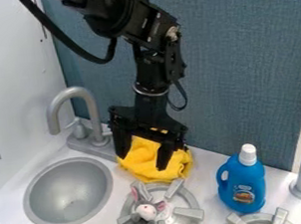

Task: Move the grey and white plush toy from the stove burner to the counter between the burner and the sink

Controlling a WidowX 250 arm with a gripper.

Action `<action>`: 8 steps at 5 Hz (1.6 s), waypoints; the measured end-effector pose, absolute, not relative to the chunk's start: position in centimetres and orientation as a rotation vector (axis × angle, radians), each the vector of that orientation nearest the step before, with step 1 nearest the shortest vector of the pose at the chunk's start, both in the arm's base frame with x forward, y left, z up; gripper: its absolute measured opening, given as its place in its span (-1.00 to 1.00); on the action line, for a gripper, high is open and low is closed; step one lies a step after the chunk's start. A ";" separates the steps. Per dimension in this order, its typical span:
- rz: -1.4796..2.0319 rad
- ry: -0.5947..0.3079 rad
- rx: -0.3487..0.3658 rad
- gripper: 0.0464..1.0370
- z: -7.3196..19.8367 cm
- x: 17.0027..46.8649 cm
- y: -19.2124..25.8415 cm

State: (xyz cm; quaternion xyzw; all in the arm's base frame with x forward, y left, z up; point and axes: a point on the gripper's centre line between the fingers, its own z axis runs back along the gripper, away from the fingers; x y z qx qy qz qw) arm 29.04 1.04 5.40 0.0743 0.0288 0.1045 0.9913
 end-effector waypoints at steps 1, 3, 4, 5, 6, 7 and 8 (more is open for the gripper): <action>0.208 0.082 0.151 0.93 4.6 28.8 1.0; 0.127 0.106 0.150 0.93 -0.5 28.5 0.3; 0.118 0.123 0.143 0.93 -3.1 28.5 -0.2; 0.134 0.152 0.141 0.93 -4.9 29.2 -0.4; 0.157 0.169 0.168 0.93 -5.6 29.5 0.0; 0.189 0.169 0.176 0.93 -5.8 29.9 0.8; 0.215 0.198 0.205 0.93 -6.6 30.2 1.6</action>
